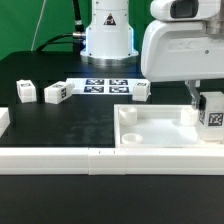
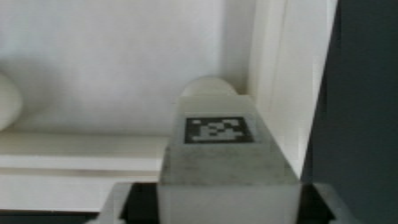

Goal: Assemble one leg

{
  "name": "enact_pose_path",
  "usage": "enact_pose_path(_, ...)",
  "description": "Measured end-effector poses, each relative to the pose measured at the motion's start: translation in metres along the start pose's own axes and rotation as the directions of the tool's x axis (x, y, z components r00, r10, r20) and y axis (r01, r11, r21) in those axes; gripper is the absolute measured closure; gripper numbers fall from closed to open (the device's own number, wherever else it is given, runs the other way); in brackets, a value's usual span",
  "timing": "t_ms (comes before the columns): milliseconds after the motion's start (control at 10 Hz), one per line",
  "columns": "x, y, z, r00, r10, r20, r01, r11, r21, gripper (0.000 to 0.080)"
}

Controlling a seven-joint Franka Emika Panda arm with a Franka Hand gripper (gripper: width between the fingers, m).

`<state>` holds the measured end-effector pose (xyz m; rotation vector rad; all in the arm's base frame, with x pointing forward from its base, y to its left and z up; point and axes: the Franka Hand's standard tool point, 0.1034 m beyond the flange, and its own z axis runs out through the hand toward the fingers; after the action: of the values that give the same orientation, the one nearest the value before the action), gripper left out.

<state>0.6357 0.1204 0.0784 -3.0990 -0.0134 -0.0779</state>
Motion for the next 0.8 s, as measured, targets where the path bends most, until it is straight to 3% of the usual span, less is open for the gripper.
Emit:
enact_pose_path(100, 0.0001, 0.0011, 0.0004, 0.984, 0.180, -0.004, -0.180, 0.984, 0.003, 0.0508)
enact_pose_path(200, 0.0004, 0.0027, 0.0006, 0.955, 0.295, -0.003, -0.295, 0.955, 0.023, 0.0508)
enact_pose_path(400, 0.0002, 0.0031, 0.0008, 0.877, 0.480, 0.000, -0.480, 0.877, 0.021, 0.0508)
enact_pose_path(800, -0.0011, 0.0035, 0.0016, 0.550, 0.835, 0.003, -0.835, 0.550, 0.016, 0.0508)
